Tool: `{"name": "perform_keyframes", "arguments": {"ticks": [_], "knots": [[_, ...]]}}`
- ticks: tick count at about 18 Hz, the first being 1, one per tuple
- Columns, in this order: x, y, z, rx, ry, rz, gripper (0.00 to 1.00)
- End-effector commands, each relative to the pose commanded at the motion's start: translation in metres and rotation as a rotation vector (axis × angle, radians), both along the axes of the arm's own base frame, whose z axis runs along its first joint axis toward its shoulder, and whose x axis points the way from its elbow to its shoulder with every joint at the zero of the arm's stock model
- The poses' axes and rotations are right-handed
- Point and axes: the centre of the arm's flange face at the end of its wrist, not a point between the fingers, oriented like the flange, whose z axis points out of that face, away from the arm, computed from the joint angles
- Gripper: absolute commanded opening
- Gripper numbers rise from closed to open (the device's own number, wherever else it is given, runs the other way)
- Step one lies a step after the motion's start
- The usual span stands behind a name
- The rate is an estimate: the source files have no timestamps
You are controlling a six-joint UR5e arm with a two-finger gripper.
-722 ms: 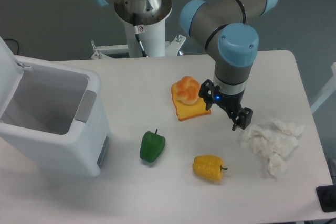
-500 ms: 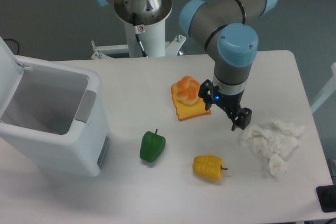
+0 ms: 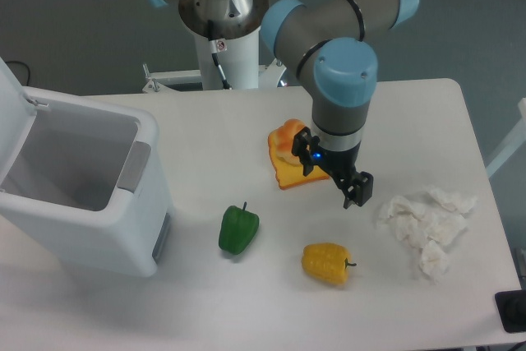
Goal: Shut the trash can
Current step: 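Raise the gripper and move it over toward the raised trash can lid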
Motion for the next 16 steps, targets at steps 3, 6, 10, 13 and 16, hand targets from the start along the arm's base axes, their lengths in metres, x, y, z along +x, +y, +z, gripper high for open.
{"name": "perform_keyframes", "arguments": {"ticks": [3,6,10,13,16], "knots": [[0.011,-0.002,0.021,0.029,0.022,-0.004,1.0],[0.03,-0.002,0.052,0.078,0.039,0.064,1.0],[0.071,-0.009,0.099,0.165,0.014,0.202,1.0],[0.108,-0.005,0.126,0.228,0.011,0.26,1.0],[0.149,-0.003,0.153,0.292,0.004,0.246,1.0]]}}
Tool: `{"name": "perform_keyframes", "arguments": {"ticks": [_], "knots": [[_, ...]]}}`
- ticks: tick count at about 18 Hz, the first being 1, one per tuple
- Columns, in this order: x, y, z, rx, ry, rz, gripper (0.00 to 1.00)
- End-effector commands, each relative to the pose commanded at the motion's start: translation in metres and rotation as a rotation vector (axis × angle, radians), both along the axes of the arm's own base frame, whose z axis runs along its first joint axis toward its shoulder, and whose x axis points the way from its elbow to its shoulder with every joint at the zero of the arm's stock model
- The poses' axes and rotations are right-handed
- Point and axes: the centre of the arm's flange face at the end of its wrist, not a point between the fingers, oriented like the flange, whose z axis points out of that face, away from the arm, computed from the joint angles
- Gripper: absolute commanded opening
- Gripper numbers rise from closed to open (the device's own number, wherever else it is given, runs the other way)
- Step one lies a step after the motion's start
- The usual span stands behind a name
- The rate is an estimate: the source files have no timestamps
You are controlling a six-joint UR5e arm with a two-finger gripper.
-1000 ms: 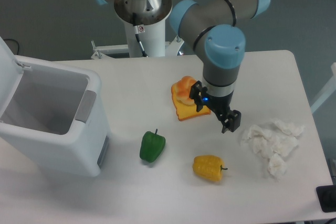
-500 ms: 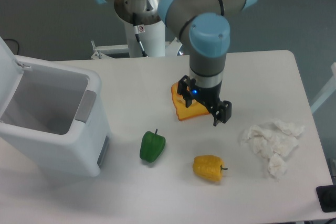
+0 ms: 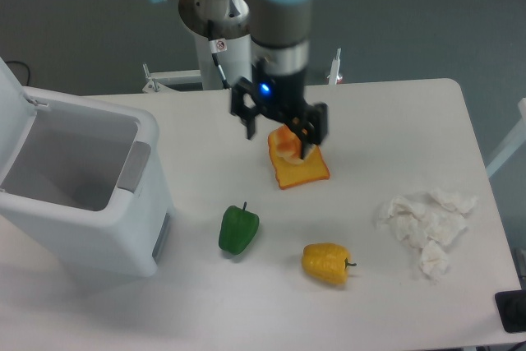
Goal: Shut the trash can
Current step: 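Raise the gripper and move it over toward the raised trash can lid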
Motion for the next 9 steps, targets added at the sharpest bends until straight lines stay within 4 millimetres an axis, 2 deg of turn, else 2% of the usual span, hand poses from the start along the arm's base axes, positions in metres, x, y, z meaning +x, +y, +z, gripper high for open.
{"name": "perform_keyframes", "arguments": {"ticks": [3,9], "knots": [[0.025,-0.007,0.026,0.07,-0.014,0.04,1.0],[0.092,-0.013,0.045,0.127,-0.032,0.021,1.0]]}}
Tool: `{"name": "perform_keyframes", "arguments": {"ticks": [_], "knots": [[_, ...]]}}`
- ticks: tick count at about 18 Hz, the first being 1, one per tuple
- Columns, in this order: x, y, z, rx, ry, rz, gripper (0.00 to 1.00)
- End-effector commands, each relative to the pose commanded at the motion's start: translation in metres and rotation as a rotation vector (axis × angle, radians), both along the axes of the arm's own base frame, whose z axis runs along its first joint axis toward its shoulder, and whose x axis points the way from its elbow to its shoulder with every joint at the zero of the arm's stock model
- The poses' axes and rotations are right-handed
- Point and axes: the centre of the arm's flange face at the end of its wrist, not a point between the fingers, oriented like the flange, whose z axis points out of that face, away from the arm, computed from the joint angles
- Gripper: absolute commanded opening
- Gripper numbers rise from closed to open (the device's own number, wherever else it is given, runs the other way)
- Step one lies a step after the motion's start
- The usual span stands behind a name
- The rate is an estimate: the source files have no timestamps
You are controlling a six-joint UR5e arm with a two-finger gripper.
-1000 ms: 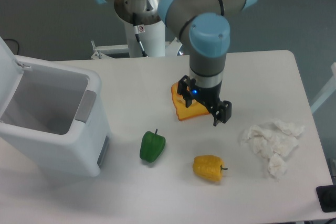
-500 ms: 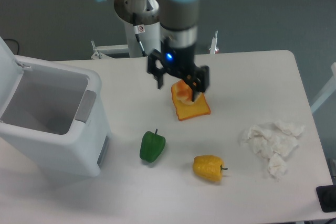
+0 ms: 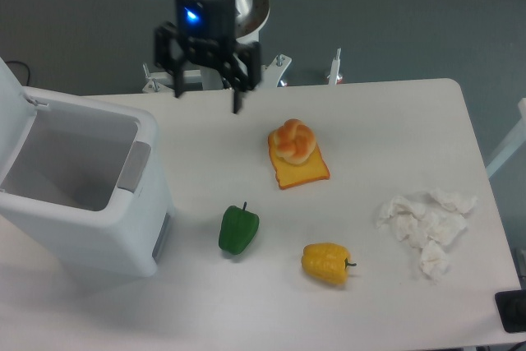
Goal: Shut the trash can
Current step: 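Raise the gripper and move it over toward the raised trash can lid, then position the gripper behind the raised lid of the white trash can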
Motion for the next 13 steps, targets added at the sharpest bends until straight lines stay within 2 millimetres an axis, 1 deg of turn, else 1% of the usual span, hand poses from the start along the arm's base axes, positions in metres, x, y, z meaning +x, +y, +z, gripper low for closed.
{"name": "perform_keyframes", "arguments": {"ticks": [3,6,8,9,11,13], "knots": [[0.029,0.003,0.006,0.026,-0.033,0.03,1.0],[0.067,0.014,0.008,0.055,-0.089,-0.03,1.0],[0.083,0.012,0.013,0.07,-0.1,-0.052,1.0],[0.089,0.014,0.012,0.073,-0.115,-0.055,1.0],[0.11,0.019,0.012,0.084,-0.149,-0.085,1.0],[0.126,0.02,0.014,0.091,-0.162,-0.121,1.0]]}}
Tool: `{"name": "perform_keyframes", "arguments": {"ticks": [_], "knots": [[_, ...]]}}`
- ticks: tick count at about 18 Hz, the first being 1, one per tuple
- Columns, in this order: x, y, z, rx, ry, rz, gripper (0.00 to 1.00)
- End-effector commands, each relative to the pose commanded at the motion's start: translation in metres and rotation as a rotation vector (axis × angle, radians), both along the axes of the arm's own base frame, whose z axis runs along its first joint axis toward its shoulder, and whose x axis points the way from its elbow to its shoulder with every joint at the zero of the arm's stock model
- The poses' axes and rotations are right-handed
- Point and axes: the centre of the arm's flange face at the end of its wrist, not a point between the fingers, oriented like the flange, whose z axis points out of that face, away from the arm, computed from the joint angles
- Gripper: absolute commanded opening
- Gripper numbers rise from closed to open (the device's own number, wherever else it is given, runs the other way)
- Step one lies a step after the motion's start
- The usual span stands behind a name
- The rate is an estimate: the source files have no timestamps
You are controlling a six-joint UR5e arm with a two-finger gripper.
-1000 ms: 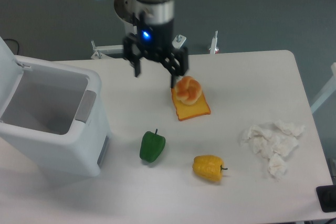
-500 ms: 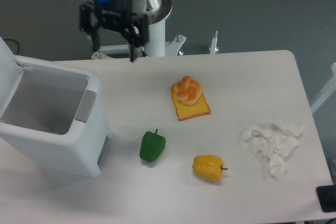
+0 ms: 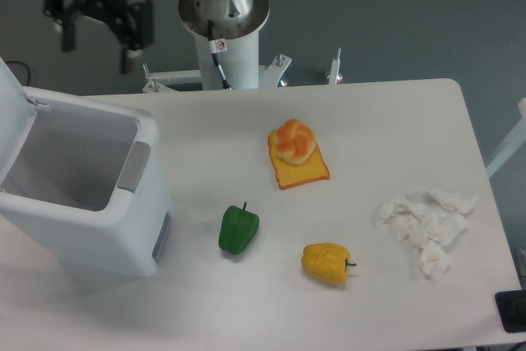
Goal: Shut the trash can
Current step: 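Position the gripper behind the raised lid of the white trash can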
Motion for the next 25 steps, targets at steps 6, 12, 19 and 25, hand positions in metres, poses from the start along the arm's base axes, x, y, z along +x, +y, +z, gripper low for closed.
{"name": "perform_keyframes", "arguments": {"ticks": [6,12,19,25], "knots": [[0.023,0.015,0.003,0.027,-0.03,-0.015,1.0],[0.036,0.041,0.006,0.052,-0.042,-0.024,1.0],[0.036,0.058,0.012,0.069,-0.05,-0.007,1.0],[0.034,0.052,0.018,0.08,-0.046,0.0,1.0]]}}
